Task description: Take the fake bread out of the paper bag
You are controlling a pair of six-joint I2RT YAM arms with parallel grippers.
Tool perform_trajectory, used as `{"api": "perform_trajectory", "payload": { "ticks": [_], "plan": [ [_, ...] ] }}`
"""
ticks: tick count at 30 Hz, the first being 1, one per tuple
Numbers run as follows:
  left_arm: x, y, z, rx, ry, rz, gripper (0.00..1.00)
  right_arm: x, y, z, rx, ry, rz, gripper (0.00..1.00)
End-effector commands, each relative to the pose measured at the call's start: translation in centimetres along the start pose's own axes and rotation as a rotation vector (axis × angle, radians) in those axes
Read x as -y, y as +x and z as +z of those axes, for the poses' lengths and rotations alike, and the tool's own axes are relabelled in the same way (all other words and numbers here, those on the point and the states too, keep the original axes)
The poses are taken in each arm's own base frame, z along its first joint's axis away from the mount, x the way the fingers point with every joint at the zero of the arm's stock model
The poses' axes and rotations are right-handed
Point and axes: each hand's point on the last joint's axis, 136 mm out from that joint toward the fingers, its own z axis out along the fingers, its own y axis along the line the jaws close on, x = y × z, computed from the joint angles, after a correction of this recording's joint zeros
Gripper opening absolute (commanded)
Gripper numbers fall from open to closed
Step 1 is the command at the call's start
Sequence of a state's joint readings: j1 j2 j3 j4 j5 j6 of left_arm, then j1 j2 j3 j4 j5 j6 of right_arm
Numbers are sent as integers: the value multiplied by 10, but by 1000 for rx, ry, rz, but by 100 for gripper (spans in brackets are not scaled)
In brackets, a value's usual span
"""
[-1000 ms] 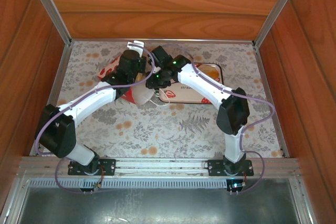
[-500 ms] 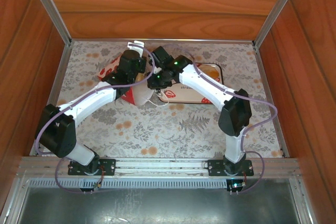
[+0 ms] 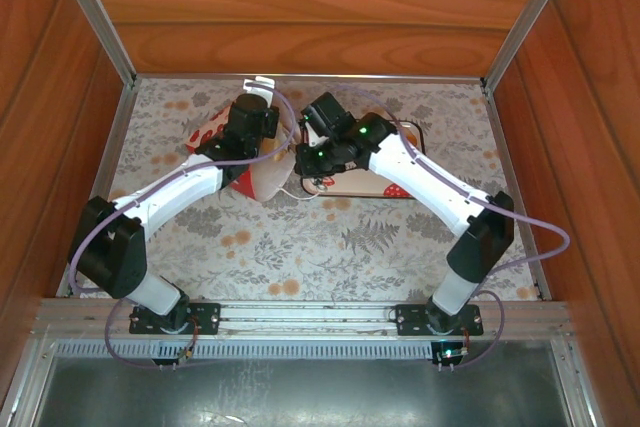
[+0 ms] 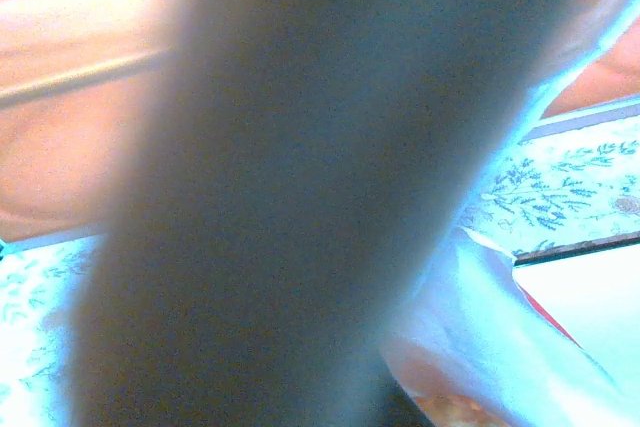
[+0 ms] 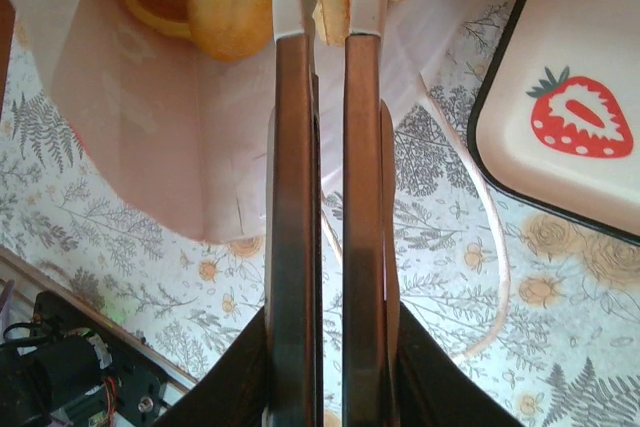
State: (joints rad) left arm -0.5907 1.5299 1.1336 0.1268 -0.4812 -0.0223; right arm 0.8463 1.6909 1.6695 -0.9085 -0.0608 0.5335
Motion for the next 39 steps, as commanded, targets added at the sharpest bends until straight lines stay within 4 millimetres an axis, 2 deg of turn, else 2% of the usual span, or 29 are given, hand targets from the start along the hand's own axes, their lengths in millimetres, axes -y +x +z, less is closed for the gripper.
{"api": "perform_trajectory", "payload": {
  "ticks": [1,12,21,27,34,39],
  "plan": [
    [-14,-12,5,19,-55,-6,0,-7,-2,-35,72,-20,-8,6],
    [-33,-13,9,9,-100,-10,0,-2,12,-81,134,-33,-3,6],
    [-39,-7,11,-6,-115,-5,0,26,24,-134,251,59,22,6],
    [-43,-6,7,-6,-123,-4,0,60,43,-158,284,171,79,7],
    [-47,-10,0,7,-130,-7,0,113,78,-161,238,318,190,7],
    [-47,-10,0,8,-126,-13,0,142,98,-165,219,391,253,6]
  ]
}}
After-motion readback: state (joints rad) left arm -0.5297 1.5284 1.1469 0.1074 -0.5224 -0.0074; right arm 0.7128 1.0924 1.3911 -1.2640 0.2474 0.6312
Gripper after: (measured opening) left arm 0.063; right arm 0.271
